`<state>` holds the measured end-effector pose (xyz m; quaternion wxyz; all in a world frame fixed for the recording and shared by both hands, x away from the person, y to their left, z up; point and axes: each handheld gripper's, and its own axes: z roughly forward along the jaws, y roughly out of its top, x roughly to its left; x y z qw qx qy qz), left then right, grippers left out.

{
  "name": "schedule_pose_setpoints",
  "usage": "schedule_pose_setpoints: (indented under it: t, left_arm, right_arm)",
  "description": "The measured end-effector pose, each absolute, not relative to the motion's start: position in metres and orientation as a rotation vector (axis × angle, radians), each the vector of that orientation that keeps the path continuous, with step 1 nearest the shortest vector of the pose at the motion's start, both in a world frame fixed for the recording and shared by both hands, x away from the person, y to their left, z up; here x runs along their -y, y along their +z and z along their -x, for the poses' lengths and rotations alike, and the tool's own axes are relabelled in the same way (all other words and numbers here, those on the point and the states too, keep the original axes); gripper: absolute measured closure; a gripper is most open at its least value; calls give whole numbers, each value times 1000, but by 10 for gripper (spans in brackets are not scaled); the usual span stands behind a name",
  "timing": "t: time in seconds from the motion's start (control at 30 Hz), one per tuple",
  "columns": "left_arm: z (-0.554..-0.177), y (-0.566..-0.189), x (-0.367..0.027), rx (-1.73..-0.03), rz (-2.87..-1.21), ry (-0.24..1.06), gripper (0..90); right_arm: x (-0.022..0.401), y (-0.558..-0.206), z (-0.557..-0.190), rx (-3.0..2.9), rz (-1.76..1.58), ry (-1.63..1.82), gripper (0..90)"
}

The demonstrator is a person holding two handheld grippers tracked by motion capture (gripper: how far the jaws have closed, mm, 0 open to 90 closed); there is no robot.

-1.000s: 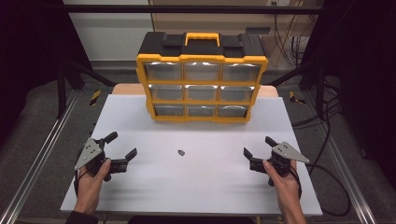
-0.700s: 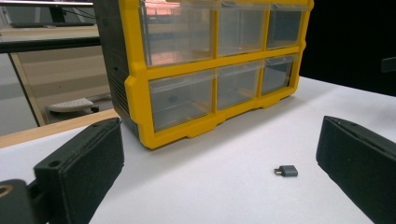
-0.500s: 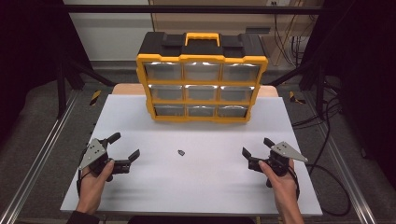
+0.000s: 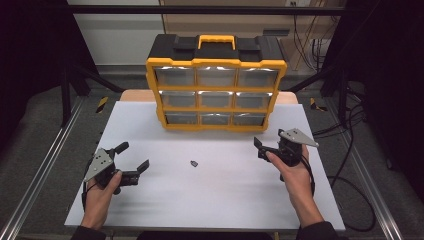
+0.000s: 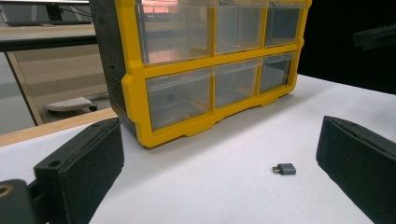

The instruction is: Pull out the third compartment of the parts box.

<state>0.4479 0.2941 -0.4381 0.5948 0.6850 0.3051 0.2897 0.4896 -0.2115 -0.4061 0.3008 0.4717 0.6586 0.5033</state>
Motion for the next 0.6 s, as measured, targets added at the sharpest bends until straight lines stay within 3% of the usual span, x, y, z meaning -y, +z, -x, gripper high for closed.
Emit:
schedule_pose_setpoints:
  t: [0.6]
  left_arm:
    - [-448, -438, -292, -703, -1600, 669, 7]
  right_arm:
    - [202, -366, -526, -1782, -1247, 1262, 60]
